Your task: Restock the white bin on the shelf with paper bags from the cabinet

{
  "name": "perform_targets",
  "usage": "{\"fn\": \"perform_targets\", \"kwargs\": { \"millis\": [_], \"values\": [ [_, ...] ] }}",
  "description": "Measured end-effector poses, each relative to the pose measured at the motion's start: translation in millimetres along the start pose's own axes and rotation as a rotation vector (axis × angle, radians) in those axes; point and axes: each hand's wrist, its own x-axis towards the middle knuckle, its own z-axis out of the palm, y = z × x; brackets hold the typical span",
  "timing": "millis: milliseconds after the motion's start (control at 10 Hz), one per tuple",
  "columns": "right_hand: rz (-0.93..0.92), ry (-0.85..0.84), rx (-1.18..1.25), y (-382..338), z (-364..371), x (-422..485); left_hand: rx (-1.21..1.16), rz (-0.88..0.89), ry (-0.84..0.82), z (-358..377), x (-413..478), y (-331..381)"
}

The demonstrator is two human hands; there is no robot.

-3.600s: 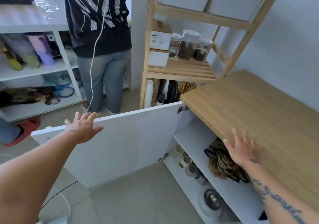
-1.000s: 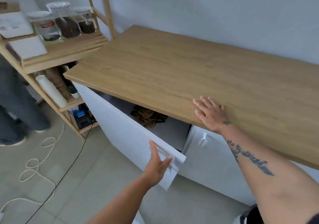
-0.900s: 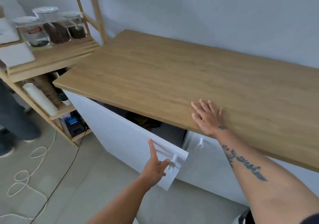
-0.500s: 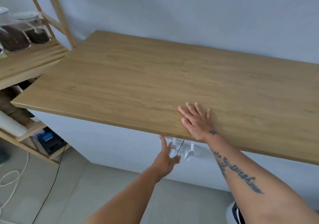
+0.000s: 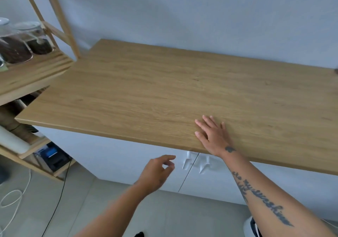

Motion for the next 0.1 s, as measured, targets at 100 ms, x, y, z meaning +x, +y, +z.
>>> {"fn": "perform_targets", "kwargs": {
  "millis": [100],
  "values": [
    [0.034, 0.125, 0.237, -14.6, -11.4, -1.2, 0.04, 0.081, 0.239, -44.8, 9.5, 14.9]
  ]
}}
